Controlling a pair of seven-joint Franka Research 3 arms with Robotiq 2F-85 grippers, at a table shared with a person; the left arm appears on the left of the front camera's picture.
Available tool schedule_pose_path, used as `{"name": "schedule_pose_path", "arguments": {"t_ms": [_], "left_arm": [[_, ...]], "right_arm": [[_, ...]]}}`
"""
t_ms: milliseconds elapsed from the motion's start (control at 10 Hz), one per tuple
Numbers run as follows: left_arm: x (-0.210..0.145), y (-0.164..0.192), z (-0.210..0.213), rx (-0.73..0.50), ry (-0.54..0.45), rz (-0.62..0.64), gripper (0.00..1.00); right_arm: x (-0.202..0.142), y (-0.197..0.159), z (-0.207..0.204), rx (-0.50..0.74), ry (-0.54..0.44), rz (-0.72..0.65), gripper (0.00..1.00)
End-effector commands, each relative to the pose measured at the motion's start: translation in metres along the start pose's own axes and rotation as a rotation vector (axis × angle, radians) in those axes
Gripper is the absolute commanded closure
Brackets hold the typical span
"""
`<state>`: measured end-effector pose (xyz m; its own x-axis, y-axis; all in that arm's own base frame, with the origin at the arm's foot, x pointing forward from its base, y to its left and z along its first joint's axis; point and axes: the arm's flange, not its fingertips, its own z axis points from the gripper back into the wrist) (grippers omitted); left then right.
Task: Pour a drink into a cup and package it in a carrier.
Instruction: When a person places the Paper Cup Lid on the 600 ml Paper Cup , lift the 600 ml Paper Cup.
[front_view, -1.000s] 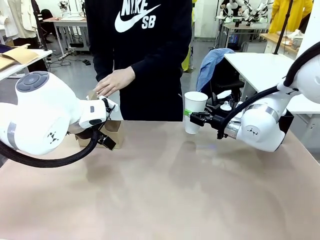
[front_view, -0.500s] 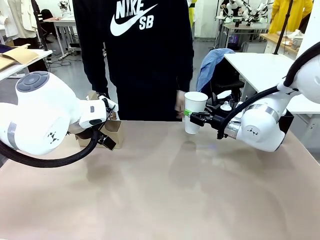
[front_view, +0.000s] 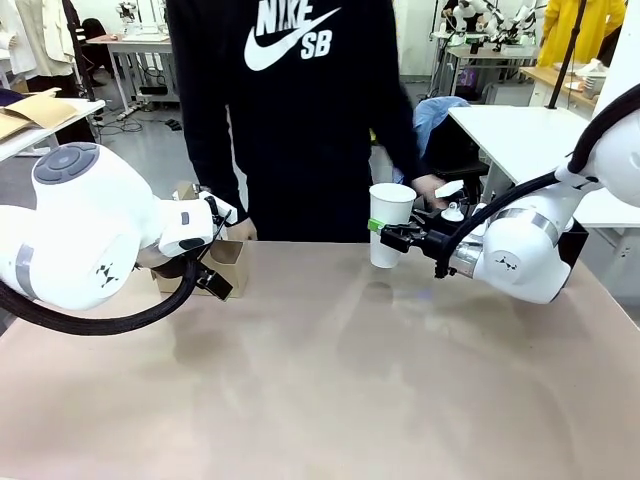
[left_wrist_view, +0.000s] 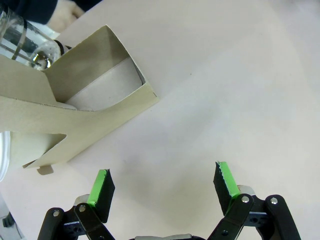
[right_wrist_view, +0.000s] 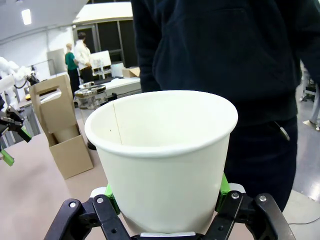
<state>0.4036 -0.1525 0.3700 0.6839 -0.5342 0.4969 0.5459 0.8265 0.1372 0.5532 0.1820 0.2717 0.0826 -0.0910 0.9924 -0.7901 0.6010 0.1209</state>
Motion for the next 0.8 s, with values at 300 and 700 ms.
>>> {"name": "schedule_pose_path", "arguments": {"t_ms": [300, 700], "left_arm": [[-0.0002, 0.0006, 0.0004, -0.002, -0.001, 0.002, 0.0], [-0.0002, 0.0006, 0.0004, -0.002, -0.001, 0.002, 0.0]], "right_arm": [[0.0068, 0.0038, 0.0, 0.002, -0.01, 0.004, 0.2], [0.0068, 0.0038, 0.0, 0.002, -0.01, 0.004, 0.2]]}}
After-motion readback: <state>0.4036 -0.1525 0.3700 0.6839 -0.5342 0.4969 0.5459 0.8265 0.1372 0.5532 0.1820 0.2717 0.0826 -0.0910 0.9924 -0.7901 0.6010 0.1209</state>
